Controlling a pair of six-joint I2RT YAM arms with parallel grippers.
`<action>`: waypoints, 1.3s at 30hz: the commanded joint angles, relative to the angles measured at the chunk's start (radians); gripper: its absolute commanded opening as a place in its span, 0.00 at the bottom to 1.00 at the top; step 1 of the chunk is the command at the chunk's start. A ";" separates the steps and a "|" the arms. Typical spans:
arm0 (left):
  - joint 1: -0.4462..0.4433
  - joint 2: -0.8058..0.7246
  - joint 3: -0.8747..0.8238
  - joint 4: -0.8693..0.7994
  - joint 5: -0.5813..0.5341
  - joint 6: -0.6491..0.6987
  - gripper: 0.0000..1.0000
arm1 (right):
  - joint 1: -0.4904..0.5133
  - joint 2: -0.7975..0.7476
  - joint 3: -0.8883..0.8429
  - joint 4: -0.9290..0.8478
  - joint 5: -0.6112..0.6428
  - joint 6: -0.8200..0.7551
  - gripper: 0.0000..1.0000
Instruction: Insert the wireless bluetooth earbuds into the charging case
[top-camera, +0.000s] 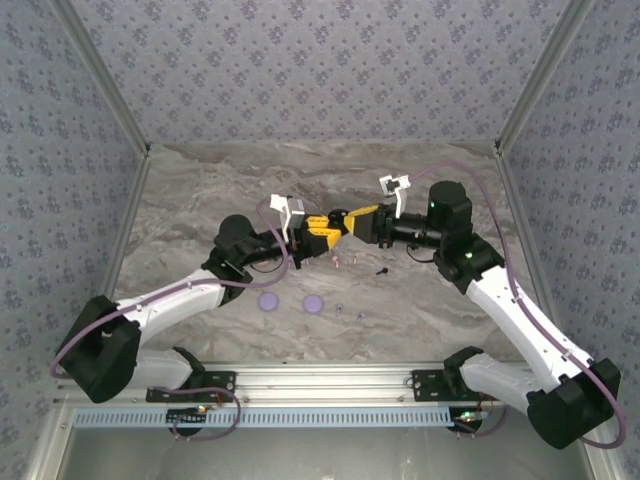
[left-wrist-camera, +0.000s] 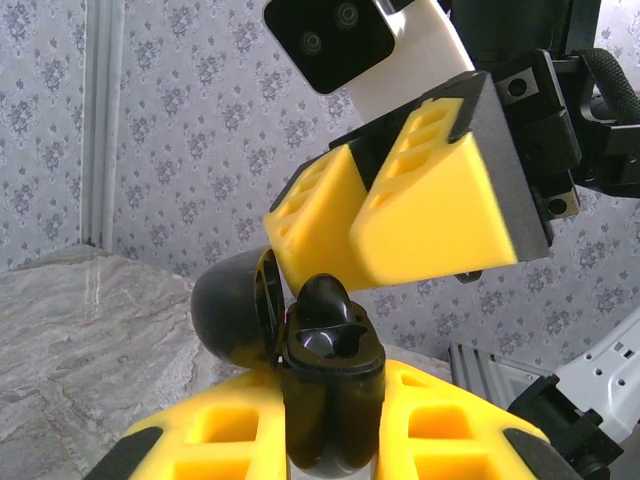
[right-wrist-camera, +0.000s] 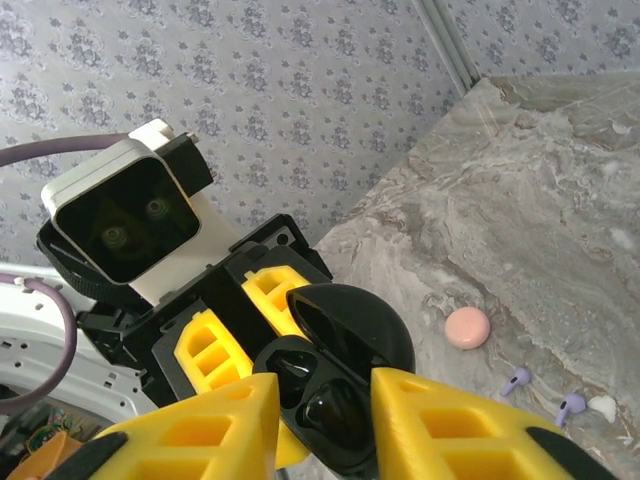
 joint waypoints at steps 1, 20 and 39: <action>-0.010 -0.031 0.018 0.044 -0.003 0.026 0.00 | -0.010 -0.009 0.022 -0.023 -0.016 0.002 0.40; -0.017 -0.208 -0.049 -0.246 -0.294 0.202 0.00 | -0.126 -0.002 -0.097 -0.575 0.559 -0.034 0.53; -0.017 -0.235 -0.056 -0.284 -0.311 0.213 0.00 | -0.065 0.414 -0.226 -0.254 0.617 0.105 0.54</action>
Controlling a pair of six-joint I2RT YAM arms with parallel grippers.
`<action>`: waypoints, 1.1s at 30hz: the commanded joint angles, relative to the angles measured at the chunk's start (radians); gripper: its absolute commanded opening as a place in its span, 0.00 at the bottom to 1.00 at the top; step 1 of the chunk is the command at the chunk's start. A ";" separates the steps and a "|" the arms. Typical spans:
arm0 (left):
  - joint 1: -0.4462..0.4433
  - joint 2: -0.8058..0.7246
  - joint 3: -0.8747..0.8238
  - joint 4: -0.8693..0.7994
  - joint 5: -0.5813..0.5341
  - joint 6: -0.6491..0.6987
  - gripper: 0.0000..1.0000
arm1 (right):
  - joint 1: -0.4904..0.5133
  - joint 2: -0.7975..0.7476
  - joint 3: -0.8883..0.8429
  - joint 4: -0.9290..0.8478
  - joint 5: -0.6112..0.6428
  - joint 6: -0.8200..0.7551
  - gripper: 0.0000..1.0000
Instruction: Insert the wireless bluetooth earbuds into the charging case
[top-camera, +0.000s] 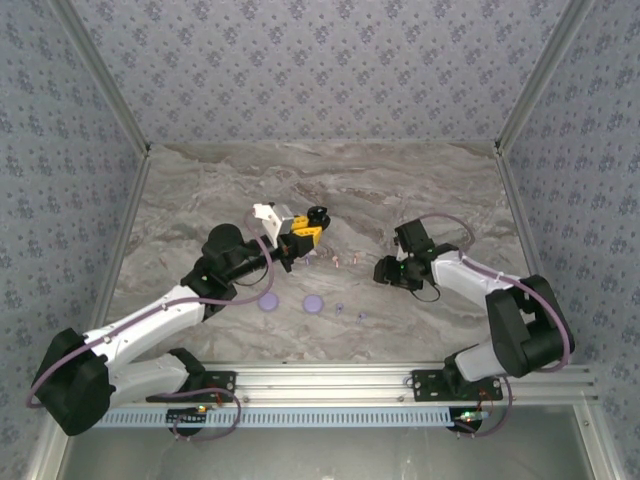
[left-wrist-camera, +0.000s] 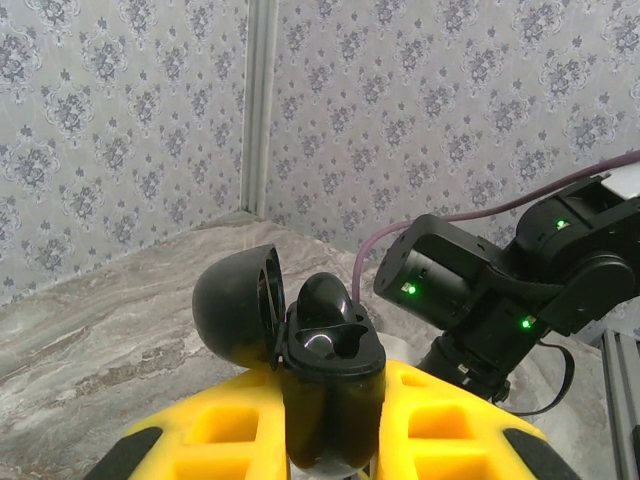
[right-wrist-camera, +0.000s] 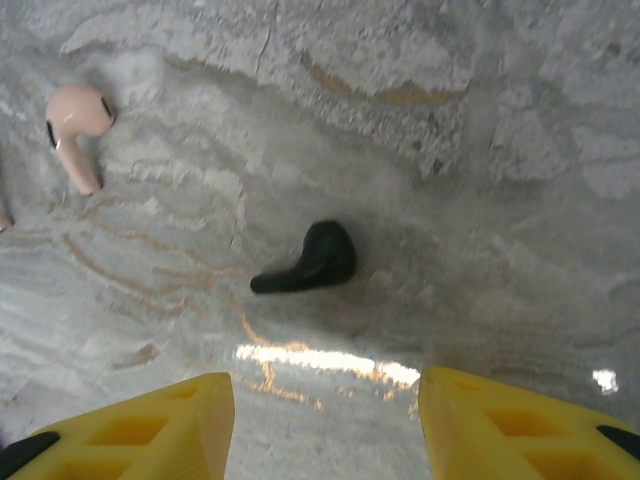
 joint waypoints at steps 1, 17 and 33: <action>-0.006 -0.027 0.007 0.010 -0.004 0.019 0.00 | 0.004 0.029 0.031 0.046 0.039 0.021 0.54; -0.005 -0.040 0.014 -0.001 -0.005 0.022 0.00 | 0.027 0.133 0.102 0.061 0.069 0.000 0.47; -0.006 -0.044 0.009 -0.002 -0.003 0.025 0.00 | 0.081 0.214 0.173 0.010 0.102 -0.039 0.39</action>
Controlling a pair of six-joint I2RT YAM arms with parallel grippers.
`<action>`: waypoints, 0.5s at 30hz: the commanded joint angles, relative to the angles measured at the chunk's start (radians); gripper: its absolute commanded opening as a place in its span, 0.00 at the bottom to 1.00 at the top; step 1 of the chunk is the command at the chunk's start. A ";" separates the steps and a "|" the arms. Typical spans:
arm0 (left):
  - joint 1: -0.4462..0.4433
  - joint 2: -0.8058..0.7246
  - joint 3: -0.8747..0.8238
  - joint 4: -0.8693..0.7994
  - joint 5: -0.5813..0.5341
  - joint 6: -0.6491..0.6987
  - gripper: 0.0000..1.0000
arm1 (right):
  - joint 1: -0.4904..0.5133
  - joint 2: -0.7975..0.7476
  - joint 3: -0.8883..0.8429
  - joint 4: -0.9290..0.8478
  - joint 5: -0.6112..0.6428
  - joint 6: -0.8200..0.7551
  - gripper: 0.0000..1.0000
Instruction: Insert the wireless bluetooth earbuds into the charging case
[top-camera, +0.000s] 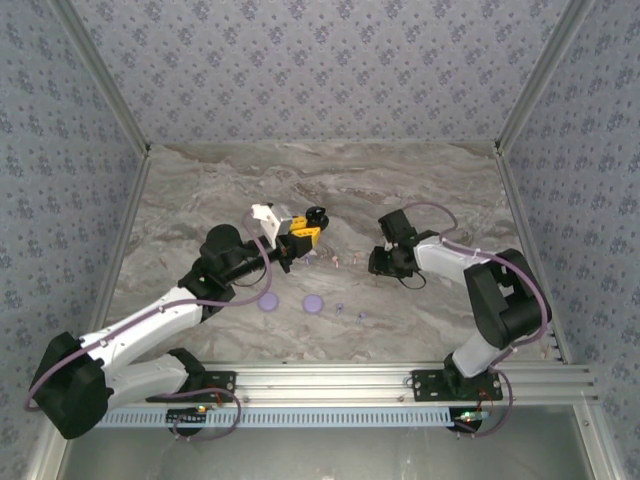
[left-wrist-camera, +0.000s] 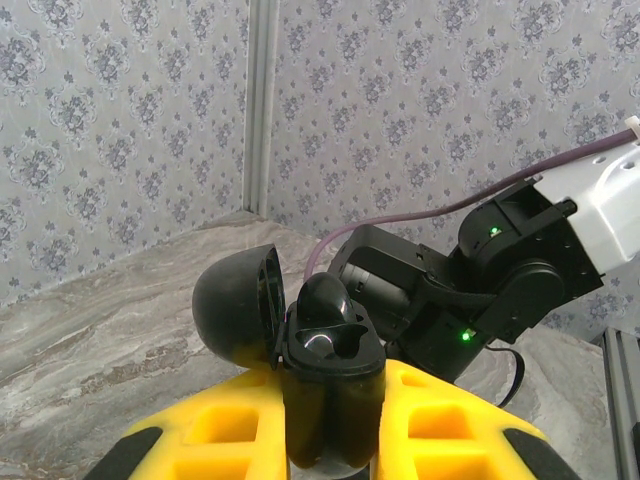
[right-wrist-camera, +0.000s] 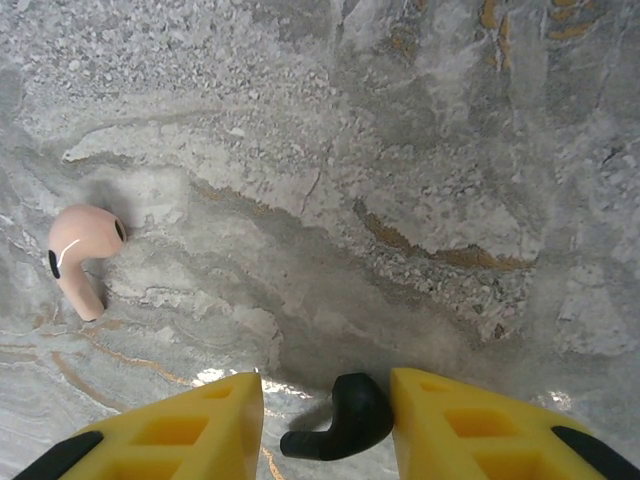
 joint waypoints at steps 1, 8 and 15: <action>-0.006 -0.024 0.008 0.022 0.001 0.016 0.00 | 0.025 0.039 0.033 -0.004 0.001 -0.026 0.37; -0.006 -0.025 0.003 0.025 0.002 0.011 0.00 | 0.050 0.066 0.061 -0.058 0.033 -0.057 0.28; -0.006 -0.037 -0.008 0.022 -0.004 0.010 0.00 | 0.061 0.073 0.064 -0.084 0.033 -0.069 0.21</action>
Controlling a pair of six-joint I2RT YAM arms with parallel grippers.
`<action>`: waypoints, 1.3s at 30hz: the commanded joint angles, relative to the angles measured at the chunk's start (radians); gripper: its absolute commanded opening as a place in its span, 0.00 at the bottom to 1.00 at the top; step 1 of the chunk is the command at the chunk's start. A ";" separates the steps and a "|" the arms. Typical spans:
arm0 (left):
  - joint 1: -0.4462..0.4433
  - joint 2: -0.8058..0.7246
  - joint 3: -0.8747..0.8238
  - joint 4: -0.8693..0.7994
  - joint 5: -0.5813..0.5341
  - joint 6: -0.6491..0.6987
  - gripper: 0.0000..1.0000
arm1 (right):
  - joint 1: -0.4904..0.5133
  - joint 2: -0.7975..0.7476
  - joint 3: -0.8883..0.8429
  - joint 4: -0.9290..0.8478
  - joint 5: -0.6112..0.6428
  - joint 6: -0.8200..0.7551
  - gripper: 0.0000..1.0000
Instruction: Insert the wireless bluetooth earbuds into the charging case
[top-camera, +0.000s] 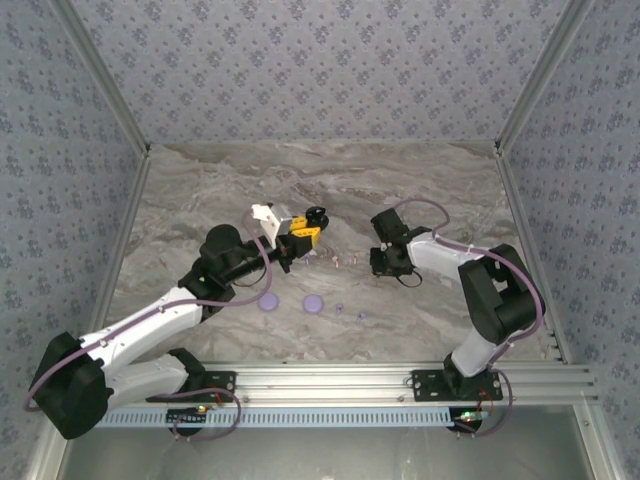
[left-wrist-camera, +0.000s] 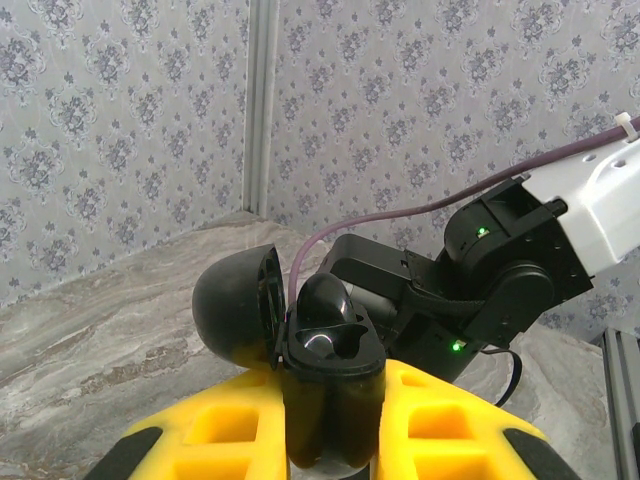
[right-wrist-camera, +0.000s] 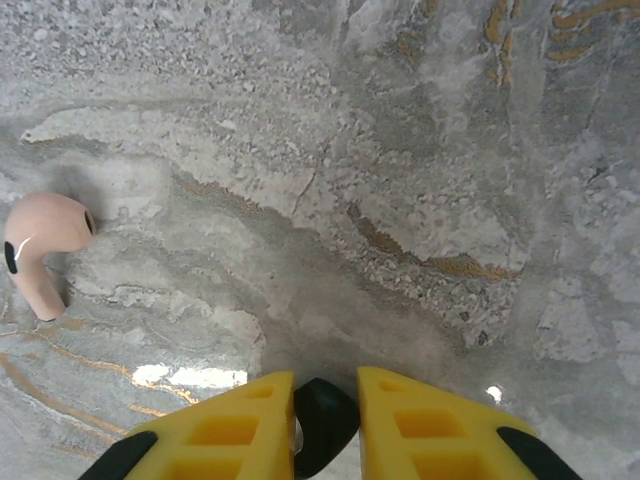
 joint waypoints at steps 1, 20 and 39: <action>-0.006 -0.038 -0.010 0.021 -0.006 0.010 0.00 | 0.025 0.033 0.011 -0.013 -0.049 -0.016 0.21; -0.012 0.036 -0.011 0.086 0.026 -0.045 0.00 | -0.008 -0.569 -0.024 0.121 -0.147 -0.236 0.18; -0.066 0.204 0.118 0.047 0.143 -0.010 0.00 | 0.187 -0.658 0.140 0.203 -0.231 -0.462 0.18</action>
